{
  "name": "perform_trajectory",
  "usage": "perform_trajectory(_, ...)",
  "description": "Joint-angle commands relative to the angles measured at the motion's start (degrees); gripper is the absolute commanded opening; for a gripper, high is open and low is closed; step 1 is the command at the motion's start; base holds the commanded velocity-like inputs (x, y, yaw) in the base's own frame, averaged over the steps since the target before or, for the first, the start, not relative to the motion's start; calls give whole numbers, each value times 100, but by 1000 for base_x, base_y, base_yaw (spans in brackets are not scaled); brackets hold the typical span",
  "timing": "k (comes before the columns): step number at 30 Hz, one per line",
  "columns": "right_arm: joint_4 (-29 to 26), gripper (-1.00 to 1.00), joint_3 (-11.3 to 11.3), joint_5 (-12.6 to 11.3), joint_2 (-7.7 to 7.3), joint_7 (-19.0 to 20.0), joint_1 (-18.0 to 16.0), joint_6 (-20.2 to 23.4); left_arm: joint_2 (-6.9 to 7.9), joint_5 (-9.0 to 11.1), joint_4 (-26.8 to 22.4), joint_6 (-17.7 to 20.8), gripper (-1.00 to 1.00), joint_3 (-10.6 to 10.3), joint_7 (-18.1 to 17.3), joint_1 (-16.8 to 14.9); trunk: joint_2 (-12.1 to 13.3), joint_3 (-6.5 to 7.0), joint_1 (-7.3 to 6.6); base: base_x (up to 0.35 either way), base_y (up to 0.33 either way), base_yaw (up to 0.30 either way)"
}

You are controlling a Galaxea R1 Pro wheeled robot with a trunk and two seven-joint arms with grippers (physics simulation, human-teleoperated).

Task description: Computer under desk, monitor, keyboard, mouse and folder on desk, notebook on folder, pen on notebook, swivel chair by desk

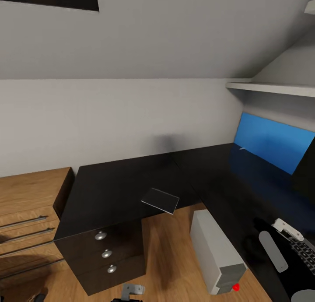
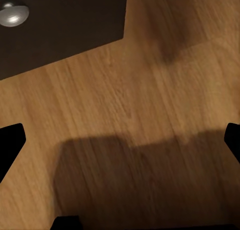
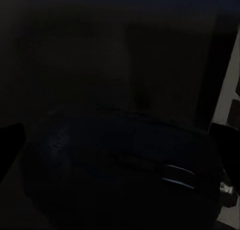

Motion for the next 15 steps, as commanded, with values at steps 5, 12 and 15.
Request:
perform_trajectory(5, -10, -100, 1, -21, -3, -26, -1, 32, 1, 60, -7, -29, 100, -49, 30, -6, -206, -96, 110, 0, 0, 0)
perform_trajectory(12, -10, -100, 1, -21, -6, -26, 1, 32, 1, 60, -7, -29, 100, -49, 30, -6, -486, -222, 264, 0, 0, 0)
perform_trajectory(15, -10, -100, 1, -21, -1, -26, -1, 32, 1, 60, -7, -29, 100, -49, 30, -6, -486, -222, 264, 0, 0, 0)
